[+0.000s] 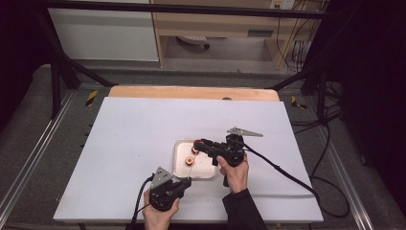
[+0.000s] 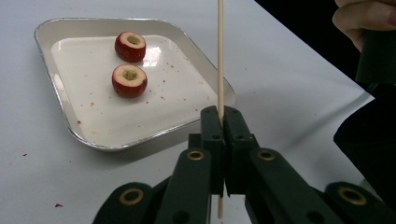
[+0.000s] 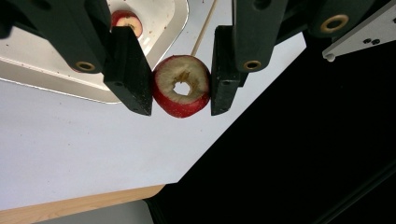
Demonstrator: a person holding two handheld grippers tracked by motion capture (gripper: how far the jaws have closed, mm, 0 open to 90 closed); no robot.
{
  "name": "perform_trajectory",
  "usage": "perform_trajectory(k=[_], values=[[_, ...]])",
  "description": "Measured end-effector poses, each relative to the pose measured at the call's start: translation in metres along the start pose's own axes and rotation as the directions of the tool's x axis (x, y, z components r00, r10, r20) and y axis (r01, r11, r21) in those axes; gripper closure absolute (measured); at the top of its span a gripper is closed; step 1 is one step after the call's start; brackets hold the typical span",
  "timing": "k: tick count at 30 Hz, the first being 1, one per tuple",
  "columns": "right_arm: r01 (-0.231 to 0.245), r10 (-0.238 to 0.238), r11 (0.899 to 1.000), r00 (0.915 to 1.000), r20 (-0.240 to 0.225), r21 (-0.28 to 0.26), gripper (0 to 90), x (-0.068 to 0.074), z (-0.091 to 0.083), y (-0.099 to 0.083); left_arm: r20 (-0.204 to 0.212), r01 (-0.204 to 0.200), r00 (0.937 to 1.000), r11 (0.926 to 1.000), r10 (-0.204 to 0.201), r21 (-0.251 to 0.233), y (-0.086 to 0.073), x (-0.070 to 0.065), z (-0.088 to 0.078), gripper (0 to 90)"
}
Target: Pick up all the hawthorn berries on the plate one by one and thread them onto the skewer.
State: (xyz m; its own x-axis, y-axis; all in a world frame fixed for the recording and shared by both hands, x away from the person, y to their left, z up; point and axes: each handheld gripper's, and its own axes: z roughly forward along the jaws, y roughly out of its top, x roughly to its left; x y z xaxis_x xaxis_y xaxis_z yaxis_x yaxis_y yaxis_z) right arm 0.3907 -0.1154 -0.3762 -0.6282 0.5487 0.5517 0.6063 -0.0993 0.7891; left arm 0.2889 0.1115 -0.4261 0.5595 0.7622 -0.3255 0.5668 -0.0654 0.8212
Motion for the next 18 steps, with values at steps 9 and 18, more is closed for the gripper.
perform_trajectory(k=[9,18], values=[[-0.040,0.042,0.991,0.9991,0.007,-0.127,61.0,-0.001,-0.017,0.014,0.007,0.014,0.9999,0.9997,-0.014,0.019,-0.010,0.007,0.004,88.8],[-0.155,0.145,0.979,0.9863,-0.078,-0.131,60.8,-0.001,-0.014,0.012,0.028,-0.020,0.9994,0.9987,0.021,-0.047,-0.004,-0.005,0.002,88.6]])
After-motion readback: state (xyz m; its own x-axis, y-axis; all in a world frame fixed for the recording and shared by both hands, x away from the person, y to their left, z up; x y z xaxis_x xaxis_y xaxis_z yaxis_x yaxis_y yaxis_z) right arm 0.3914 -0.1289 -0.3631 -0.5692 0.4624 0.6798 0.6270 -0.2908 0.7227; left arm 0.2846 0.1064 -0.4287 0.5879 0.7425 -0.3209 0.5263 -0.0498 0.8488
